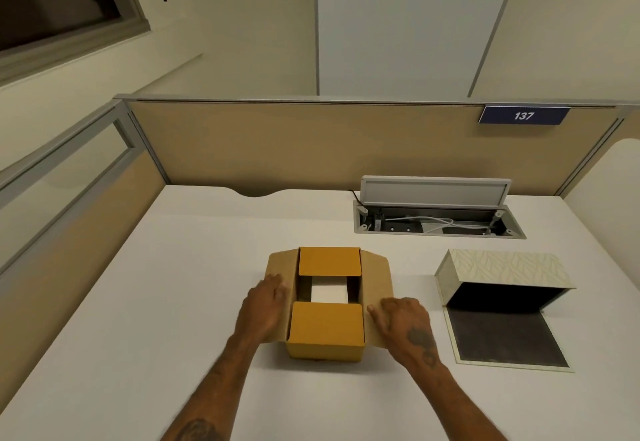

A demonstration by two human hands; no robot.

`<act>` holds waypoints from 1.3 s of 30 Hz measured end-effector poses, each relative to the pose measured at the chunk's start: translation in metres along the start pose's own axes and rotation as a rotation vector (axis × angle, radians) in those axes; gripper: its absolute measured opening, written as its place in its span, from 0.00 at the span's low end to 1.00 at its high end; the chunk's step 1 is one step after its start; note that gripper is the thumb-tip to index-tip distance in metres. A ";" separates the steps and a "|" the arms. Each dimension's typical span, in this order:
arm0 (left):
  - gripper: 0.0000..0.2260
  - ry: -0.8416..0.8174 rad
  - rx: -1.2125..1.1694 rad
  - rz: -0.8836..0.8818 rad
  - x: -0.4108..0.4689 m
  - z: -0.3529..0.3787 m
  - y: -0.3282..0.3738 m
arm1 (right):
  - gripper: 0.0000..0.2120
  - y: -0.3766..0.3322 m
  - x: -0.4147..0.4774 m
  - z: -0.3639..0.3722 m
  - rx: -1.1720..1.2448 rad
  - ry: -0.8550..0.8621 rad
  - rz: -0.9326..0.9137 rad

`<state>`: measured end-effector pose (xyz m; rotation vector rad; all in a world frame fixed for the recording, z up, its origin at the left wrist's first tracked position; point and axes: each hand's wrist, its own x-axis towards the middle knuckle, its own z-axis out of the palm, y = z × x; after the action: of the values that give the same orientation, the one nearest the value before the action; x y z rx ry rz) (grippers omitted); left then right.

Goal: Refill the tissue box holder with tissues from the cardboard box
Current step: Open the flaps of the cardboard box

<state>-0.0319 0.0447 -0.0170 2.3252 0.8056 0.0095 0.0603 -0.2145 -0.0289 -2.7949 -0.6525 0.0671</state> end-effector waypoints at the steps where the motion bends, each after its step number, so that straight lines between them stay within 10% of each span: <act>1: 0.22 -0.014 -0.024 -0.027 -0.002 0.002 0.007 | 0.39 -0.006 0.003 0.001 0.055 -0.043 0.046; 8: 0.24 -0.130 -0.171 -0.159 0.007 0.013 0.016 | 0.23 -0.029 0.024 0.002 0.471 -0.225 0.279; 23: 0.25 -0.133 -0.336 -0.147 0.000 0.012 0.017 | 0.21 -0.030 0.027 0.007 0.339 -0.205 0.254; 28: 0.35 -0.088 -0.035 0.112 -0.011 -0.008 0.010 | 0.19 -0.022 0.049 0.007 0.038 0.125 -0.059; 33: 0.49 -0.260 0.452 0.498 -0.025 -0.009 0.010 | 0.32 -0.025 0.086 0.014 -0.138 -0.010 -0.224; 39: 0.44 -0.241 0.552 0.541 -0.028 0.004 0.003 | 0.22 -0.029 0.101 0.007 -0.178 -0.057 -0.252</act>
<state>-0.0514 0.0248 -0.0129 2.9214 0.0323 -0.2836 0.1373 -0.1432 -0.0258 -2.8599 -1.0670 0.0413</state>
